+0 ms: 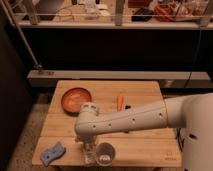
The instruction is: Place the bottle in the ceramic bowl
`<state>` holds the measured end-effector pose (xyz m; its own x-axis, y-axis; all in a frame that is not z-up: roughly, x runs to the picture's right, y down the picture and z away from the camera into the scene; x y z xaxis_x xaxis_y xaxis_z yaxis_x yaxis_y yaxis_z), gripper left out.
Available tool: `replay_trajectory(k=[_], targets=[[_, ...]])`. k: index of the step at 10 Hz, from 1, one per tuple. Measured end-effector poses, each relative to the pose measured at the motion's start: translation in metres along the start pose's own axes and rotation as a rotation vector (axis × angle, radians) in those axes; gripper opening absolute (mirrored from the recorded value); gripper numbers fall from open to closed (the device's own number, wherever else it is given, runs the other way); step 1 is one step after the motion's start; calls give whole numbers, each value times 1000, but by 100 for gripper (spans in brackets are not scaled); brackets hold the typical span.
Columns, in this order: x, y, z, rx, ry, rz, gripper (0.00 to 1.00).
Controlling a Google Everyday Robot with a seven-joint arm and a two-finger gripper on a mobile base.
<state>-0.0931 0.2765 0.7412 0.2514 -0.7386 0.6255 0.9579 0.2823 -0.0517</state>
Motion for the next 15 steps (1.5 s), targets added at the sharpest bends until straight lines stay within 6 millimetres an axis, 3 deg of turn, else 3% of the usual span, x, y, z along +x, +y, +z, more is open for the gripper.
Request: replay_trajectory(k=[2, 8, 15], targets=[[-1, 1, 3, 2, -5, 2, 80], [-6, 3, 16, 8, -22, 7, 77], [-9, 5, 12, 9, -32, 21, 13]])
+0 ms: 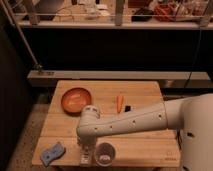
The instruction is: Place the bottle in the ceramic bowl
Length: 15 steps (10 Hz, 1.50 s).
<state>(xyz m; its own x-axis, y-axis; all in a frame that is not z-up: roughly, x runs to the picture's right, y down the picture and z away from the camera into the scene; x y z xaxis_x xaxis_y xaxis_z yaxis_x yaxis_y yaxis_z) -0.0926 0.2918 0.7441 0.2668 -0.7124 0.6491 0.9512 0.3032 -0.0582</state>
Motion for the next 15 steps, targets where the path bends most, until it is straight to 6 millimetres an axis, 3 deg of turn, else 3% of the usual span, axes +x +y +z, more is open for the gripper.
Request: replay_trajectory(k=[2, 5, 6, 7, 9, 13, 15], targets=[[4, 0, -16, 0, 8, 8, 3], [6, -2, -24, 4, 12, 7, 4], [7, -3, -26, 7, 14, 7, 9], [9, -5, -28, 10, 18, 8, 19], [11, -7, -30, 13, 19, 7, 30], [13, -11, -28, 19, 22, 4, 71], [13, -11, -26, 19, 19, 7, 79]])
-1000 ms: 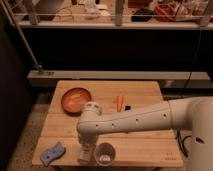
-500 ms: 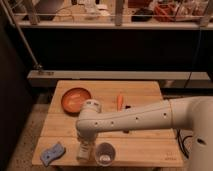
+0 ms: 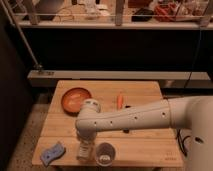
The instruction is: Place the bottle in the ceramic bowl
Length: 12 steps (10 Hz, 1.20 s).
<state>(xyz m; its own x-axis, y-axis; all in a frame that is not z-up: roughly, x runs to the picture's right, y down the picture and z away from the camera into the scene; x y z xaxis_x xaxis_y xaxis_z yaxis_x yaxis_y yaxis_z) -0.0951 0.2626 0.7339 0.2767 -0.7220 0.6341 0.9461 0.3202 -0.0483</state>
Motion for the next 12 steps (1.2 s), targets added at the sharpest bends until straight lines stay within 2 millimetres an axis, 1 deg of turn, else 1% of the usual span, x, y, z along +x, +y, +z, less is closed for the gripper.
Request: replay_trajectory(k=[1, 2, 3, 4, 5, 6, 7, 10, 12], targets=[[2, -1, 0, 3, 4, 0, 76], [2, -2, -2, 5, 7, 0, 67], [3, -3, -3, 6, 7, 3, 63], [3, -4, -2, 7, 5, 2, 65], [2, -3, 2, 6, 1, -1, 70], [1, -2, 12, 9, -3, -7, 78], [0, -3, 16, 11, -6, -8, 80], [-2, -1, 20, 8, -27, -2, 80], [-5, -2, 26, -1, -41, -7, 80]])
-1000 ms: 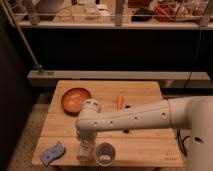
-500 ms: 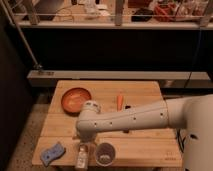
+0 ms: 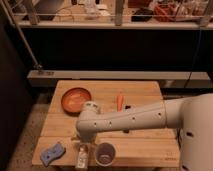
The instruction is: Place the bottle in the ceramic bowl
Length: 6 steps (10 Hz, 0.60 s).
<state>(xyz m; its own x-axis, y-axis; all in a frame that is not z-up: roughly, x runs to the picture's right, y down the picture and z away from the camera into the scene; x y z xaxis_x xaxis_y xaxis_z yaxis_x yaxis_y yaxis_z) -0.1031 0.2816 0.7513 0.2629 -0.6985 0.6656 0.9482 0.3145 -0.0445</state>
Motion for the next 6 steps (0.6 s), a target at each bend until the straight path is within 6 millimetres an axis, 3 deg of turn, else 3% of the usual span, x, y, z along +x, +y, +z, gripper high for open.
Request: replay_trajectory(k=[3, 6], targets=[[-2, 0, 4, -6, -18, 4, 78], [-4, 0, 11, -10, -37, 10, 67]])
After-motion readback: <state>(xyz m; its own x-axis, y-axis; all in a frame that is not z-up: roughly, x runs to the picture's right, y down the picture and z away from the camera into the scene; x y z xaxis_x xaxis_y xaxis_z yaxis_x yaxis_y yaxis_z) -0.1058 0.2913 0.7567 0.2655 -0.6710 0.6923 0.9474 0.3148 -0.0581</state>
